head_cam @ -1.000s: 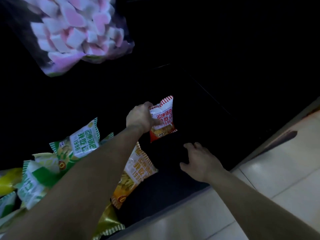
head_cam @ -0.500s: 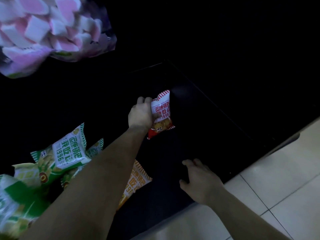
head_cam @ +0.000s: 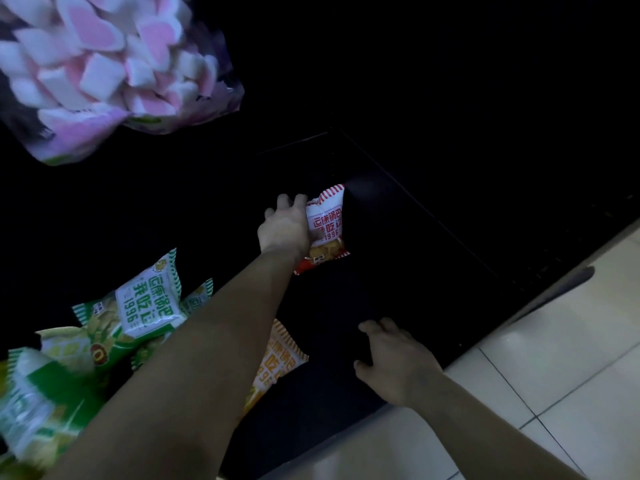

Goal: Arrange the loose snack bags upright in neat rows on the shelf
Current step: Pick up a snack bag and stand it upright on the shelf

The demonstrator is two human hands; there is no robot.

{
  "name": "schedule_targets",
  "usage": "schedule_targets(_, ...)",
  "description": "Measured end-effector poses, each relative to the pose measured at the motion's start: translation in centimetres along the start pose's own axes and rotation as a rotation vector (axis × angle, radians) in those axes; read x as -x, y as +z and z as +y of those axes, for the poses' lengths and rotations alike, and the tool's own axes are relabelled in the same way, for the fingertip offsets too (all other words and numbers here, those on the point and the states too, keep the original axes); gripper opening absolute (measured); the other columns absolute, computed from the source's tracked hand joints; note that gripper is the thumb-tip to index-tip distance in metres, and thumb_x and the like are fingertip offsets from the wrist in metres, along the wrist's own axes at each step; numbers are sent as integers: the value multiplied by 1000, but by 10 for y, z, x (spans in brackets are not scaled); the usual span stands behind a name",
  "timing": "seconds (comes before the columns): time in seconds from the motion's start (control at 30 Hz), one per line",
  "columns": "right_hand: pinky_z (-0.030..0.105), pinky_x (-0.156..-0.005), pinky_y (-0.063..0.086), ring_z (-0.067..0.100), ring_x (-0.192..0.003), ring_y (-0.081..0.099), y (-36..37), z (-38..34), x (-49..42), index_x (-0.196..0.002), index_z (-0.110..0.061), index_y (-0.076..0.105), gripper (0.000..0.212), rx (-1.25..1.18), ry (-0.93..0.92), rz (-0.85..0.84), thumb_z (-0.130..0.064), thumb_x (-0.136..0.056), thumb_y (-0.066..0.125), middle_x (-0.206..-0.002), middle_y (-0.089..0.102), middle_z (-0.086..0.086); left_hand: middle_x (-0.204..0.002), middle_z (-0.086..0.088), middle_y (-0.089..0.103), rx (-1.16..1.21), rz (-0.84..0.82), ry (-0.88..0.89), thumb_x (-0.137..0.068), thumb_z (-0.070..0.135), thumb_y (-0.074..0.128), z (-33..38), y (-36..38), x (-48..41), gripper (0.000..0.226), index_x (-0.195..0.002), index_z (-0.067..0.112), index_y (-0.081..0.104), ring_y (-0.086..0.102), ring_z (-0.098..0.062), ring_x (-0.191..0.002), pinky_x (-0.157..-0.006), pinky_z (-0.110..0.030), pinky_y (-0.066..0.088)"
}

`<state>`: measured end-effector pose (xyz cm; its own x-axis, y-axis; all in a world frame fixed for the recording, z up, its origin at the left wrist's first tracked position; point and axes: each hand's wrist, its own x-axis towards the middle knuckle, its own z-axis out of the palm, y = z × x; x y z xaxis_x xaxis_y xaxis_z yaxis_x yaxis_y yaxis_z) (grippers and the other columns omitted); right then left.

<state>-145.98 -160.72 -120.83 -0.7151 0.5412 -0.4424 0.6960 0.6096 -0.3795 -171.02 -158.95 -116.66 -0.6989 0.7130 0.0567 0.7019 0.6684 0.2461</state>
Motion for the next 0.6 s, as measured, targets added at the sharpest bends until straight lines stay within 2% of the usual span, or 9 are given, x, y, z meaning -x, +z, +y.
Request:
schedule_targets(0.07, 39, -99, 45, 23, -126, 43, -5, -8, 0, -151, -26, 26, 66, -15, -9, -3, -47, -94, 54, -147, 33, 3, -141, -10, 39, 102, 2, -36, -76, 49, 76, -6, -15, 11, 93, -148, 19, 25, 46, -36, -122, -88, -45, 45)
schedule_targets(0.17, 39, -101, 44, 25, -129, 41, -16, -33, 8, -152, -25, 25, 68, -34, -33, -19, -46, -94, 54, -151, 30, 6, -144, -10, 41, 171, 21, 9, -81, 48, 71, -31, -52, 48, 83, -148, 18, 32, 45, -33, -126, -102, -40, 41)
schedule_targets(0.33, 41, -99, 45, 28, -126, 44, -40, -79, 33, -151, -23, 30, 69, 51, -104, 5, -47, -92, 57, -147, 36, 7, -146, -7, 42, -41, -267, 54, -86, 52, 64, -97, -108, 139, 74, -147, 20, 36, 48, -26, -126, -98, -31, 42)
schedule_targets(0.47, 41, -96, 46, 28, -124, 46, -55, -108, 52, -149, -22, 33, 70, 92, -151, 47, -48, -89, 60, -143, 39, 7, -152, -5, 36, -130, -350, 71, -89, 57, 56, -134, -140, 198, 74, -150, 24, 31, 45, -25, -131, -100, -33, 41)
schedule_targets(0.6, 39, -95, 46, 27, -125, 46, -42, -123, 54, -148, -22, 34, 74, 128, -152, -2, -54, -87, 62, -144, 38, 7, -151, -4, 37, -116, -370, 59, -88, 59, 54, -151, -144, 230, 71, -148, 27, 31, 48, -27, -127, -97, -40, 46)
